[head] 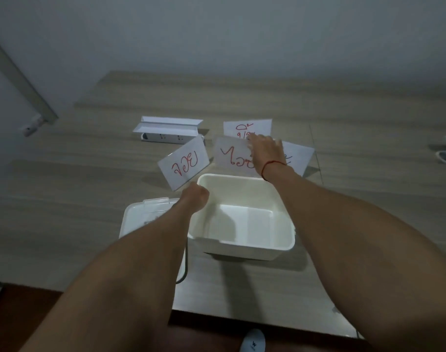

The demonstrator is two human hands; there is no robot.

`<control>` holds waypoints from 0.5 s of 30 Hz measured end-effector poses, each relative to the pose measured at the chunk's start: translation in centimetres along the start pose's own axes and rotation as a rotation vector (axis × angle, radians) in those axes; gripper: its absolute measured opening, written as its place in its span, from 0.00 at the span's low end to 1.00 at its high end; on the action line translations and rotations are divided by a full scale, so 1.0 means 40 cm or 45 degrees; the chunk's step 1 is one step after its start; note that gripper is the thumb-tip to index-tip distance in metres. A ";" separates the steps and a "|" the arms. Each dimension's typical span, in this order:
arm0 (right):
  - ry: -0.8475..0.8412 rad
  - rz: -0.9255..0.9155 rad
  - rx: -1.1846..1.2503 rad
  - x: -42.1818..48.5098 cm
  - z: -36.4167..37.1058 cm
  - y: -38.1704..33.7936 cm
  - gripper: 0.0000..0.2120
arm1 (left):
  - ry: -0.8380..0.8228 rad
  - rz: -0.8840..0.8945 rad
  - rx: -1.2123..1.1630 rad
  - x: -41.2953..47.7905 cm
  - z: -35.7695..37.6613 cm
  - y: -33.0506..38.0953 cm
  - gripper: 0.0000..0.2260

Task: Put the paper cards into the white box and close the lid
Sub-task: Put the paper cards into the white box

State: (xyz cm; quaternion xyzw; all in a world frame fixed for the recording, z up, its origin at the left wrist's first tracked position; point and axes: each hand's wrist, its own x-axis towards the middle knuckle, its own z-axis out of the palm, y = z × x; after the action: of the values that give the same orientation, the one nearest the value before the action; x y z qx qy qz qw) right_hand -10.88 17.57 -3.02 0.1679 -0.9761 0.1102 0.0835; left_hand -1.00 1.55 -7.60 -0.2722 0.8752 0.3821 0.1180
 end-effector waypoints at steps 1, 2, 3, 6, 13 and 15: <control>0.045 -0.008 0.009 -0.003 -0.023 -0.004 0.15 | -0.005 0.011 -0.012 -0.007 -0.002 0.001 0.19; 0.083 0.000 0.019 -0.017 -0.048 -0.004 0.15 | -0.021 0.030 -0.011 -0.019 -0.002 0.000 0.18; 0.110 -0.006 0.030 -0.015 -0.068 -0.007 0.14 | -0.021 0.029 -0.015 -0.022 -0.004 -0.002 0.18; 0.103 0.029 0.086 -0.041 -0.115 -0.001 0.14 | -0.028 0.057 -0.043 -0.035 -0.006 -0.010 0.17; -0.452 0.149 0.187 -0.164 -0.099 0.033 0.13 | -0.042 0.114 -0.102 -0.041 -0.007 -0.039 0.18; -0.619 0.224 0.237 -0.198 -0.073 0.035 0.14 | -0.048 0.120 -0.133 -0.040 -0.005 -0.045 0.19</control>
State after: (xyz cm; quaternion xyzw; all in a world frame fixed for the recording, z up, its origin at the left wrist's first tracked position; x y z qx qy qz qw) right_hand -3.64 22.03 -2.06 0.1111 -0.9639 0.1628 -0.1791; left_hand 1.34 0.99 -7.89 -0.2294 0.8635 0.4375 0.1022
